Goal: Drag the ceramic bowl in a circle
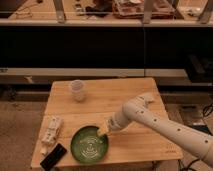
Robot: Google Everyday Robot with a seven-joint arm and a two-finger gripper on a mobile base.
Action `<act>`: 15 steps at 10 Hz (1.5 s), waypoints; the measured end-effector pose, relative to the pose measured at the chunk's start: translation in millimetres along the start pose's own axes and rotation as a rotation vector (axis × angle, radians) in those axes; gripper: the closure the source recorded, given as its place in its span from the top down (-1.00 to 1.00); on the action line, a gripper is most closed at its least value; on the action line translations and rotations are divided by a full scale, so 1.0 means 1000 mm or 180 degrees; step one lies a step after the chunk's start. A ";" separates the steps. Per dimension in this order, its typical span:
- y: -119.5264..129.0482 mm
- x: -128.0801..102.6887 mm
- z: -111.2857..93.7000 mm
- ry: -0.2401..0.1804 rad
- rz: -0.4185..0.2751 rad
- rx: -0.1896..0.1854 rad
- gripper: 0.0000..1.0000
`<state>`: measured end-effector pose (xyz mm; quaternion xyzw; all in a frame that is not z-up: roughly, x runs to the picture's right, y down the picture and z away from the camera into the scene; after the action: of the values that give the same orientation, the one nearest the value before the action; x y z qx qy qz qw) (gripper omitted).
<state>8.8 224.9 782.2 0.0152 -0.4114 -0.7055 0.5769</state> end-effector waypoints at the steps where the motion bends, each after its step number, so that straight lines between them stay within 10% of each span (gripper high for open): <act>1: -0.003 -0.003 0.002 -0.0021 -0.0074 0.0010 0.17; 8: -0.009 -0.014 0.021 -0.0267 -0.0216 -0.0161 0.07; 12: -0.024 -0.016 0.032 -0.0408 -0.0274 -0.0165 -0.80; 15: -0.041 -0.011 0.029 -0.0469 -0.0293 -0.0091 -1.00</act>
<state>-35.2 249.8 771.6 -0.0261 -0.4416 -0.7362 0.5121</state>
